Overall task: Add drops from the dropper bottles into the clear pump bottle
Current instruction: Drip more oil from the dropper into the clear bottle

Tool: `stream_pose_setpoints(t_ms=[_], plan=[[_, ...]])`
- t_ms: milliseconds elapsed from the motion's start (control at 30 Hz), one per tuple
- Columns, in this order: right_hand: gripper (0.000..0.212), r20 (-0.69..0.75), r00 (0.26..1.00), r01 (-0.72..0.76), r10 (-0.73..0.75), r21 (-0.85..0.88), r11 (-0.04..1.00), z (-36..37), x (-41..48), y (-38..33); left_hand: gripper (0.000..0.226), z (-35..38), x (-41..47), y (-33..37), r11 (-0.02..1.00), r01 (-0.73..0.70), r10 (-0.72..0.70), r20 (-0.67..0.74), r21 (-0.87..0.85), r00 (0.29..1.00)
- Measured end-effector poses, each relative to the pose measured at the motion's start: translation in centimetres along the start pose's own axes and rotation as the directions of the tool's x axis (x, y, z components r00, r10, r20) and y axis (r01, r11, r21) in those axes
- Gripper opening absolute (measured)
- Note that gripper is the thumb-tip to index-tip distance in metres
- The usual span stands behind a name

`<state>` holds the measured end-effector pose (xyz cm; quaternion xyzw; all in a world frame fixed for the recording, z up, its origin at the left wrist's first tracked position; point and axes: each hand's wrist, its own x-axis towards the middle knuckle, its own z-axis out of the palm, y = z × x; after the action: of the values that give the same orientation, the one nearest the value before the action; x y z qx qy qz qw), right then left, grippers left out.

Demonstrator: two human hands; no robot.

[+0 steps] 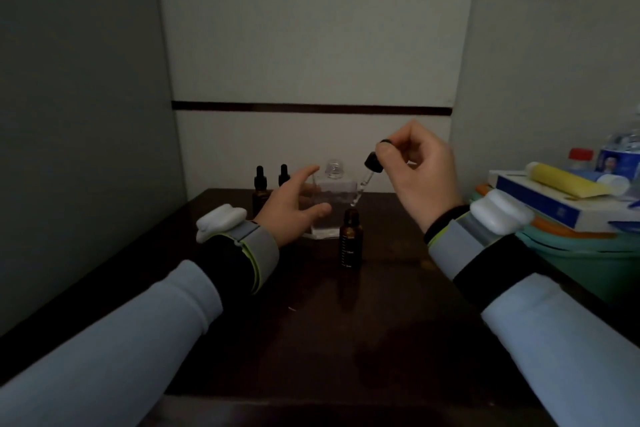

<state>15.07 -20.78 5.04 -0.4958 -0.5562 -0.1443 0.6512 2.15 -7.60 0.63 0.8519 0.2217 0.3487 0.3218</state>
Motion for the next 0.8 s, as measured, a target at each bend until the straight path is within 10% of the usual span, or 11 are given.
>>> stream_pose_setpoints(t_ms=[167, 300, 433, 533, 800], plan=[[0.031, 0.026, 0.999, -0.017, 0.018, -0.025, 1.0, 0.1, -0.1, 0.0, 0.074, -0.1, 0.0, 0.0, 0.992, 0.021, -0.018, -0.031, 0.125, 0.999], [0.026, 0.099, 0.993, -0.056, 0.061, -0.059, 0.997, 0.3, -0.3, 0.1, 0.042, -1.3, -0.9, 2.0, 0.959, -0.219, 0.262, -0.27, 0.179, 0.927], [0.027, 0.131, 0.989, -0.062, 0.071, -0.071, 0.996, 0.5, -0.5, 0.2, 0.022, -2.0, -2.2, 3.4, 0.989, -0.105, 0.118, 0.127, -0.106, 0.985], [0.025, 0.126, 0.989, -0.068, 0.077, -0.07, 0.995, 0.5, -0.5, 0.2, 0.044, -1.2, -2.8, 3.3, 0.999, 0.001, -0.022, 0.419, 0.05, 0.908], [0.025, 0.044, 0.999, -0.028, 0.029, -0.026, 0.999, 0.2, -0.1, 0.2, 0.026, 0.0, -2.8, 2.9, 0.999, 0.019, -0.031, 0.277, 0.047, 0.96]])
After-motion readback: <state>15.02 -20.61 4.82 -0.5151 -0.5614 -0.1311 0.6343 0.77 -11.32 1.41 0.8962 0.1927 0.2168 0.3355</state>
